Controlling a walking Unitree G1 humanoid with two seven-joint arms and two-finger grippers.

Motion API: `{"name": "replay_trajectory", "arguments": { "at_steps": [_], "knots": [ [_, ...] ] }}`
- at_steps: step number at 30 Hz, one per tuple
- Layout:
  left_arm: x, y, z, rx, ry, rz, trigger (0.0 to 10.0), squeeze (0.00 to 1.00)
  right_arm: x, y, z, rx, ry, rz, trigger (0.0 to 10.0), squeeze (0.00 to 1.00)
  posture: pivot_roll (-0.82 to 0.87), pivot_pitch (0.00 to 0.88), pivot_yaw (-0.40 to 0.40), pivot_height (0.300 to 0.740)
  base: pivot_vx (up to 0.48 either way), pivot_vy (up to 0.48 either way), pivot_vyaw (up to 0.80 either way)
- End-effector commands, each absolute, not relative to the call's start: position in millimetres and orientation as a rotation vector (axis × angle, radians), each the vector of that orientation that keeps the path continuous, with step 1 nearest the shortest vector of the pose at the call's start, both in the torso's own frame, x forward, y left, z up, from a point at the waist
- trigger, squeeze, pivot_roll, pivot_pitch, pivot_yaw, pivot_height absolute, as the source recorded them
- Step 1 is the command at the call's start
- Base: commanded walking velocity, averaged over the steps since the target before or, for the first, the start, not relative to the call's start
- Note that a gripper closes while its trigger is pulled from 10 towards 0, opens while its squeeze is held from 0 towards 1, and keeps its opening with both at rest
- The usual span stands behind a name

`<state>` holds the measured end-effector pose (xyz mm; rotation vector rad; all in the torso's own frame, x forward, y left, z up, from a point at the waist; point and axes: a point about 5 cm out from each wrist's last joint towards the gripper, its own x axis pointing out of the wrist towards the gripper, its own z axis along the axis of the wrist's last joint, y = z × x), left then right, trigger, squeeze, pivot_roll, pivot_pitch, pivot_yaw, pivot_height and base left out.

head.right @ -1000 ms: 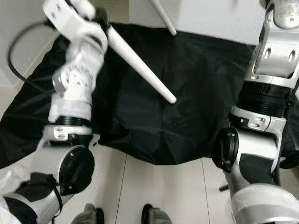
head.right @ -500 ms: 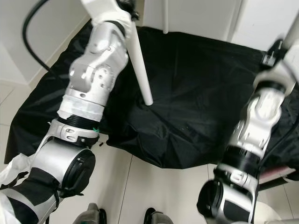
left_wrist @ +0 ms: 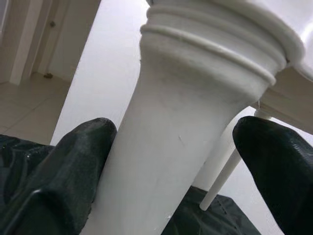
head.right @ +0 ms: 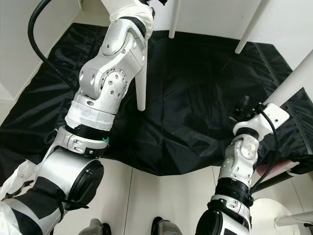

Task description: Building children table

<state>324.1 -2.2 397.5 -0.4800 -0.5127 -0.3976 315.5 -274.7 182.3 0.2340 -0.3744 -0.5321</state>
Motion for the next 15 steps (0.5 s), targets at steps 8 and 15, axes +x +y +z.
{"name": "replay_trajectory", "arguments": {
  "at_steps": [8, 15],
  "knots": [
    [301.4, -23.8, 378.3, -0.293, -0.564, -0.788, 10.0, 1.0, 312.6, -254.2, 191.2, 0.205, -0.465, -0.413, 10.0, 0.0, 0.01, 0.132, -0.019, 0.74, 0.0, 0.0, 0.0],
    [301.6, -13.8, 350.7, -0.169, -0.538, -0.837, 10.0, 0.0, 304.7, -252.8, 190.9, 0.186, -0.5, -0.406, 10.0, 0.0, 0.01, 0.128, -0.023, 0.74, 0.0, 0.0, 0.0]
  ]
}}
